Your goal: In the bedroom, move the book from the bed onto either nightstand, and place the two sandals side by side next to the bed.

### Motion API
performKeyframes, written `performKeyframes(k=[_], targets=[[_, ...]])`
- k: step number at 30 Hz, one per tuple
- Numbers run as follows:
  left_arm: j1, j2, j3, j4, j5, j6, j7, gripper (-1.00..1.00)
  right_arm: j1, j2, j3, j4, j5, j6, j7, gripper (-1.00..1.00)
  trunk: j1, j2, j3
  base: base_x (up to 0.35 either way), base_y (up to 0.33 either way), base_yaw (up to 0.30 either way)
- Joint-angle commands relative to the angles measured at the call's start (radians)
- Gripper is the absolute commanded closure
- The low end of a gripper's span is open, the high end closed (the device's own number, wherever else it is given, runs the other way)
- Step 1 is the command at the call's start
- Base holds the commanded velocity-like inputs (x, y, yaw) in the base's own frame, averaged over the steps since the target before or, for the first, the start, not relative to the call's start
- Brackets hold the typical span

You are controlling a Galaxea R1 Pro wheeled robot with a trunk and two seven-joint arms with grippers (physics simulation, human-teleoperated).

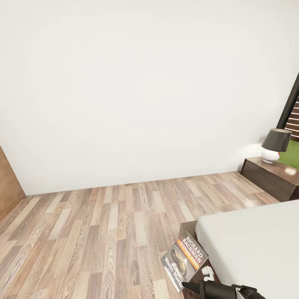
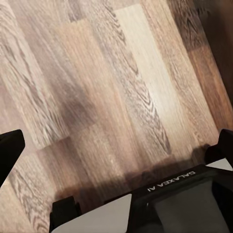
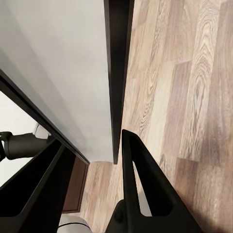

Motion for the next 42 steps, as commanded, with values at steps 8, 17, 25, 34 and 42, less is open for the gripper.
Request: performKeyframes(k=[8,17,25,34,42], targets=[[-0.001,-0.005,-0.01,0.001,0.008,-0.004,-0.003,-1.0,-0.001,-0.001,0.007,-0.001,-0.011,0.01,0.001,1.0,0.0,-0.001,-0.001,0.001,0.0,0.083],[-0.001,-0.006,-0.01,0.001,0.008,-0.005,-0.003,-1.0,-0.001,-0.001,0.007,-0.001,-0.011,0.01,0.002,1.0,0.0,-0.001,-0.001,0.0,0.0,0.267],[-0.001,-0.007,-0.01,0.001,0.007,-0.005,-0.003,-1.0,-0.001,-0.001,0.007,-0.001,-0.011,0.01,0.001,1.0,0.0,-0.001,-0.004,0.0,0.0,0.266],[-0.001,-0.008,-0.01,0.001,0.006,-0.005,-0.003,-1.0,-0.001,-0.001,0.007,-0.001,-0.011,0.01,0.002,1.0,0.0,-0.001,-0.004,0.0,0.0,0.046],[0.0,-0.015,-0.01,0.001,0.006,-0.005,-0.003,-1.0,-0.001,-0.001,0.007,-0.001,-0.011,0.01,0.002,1.0,0.0,-0.001,-0.004,0.0,0.0,0.079]])
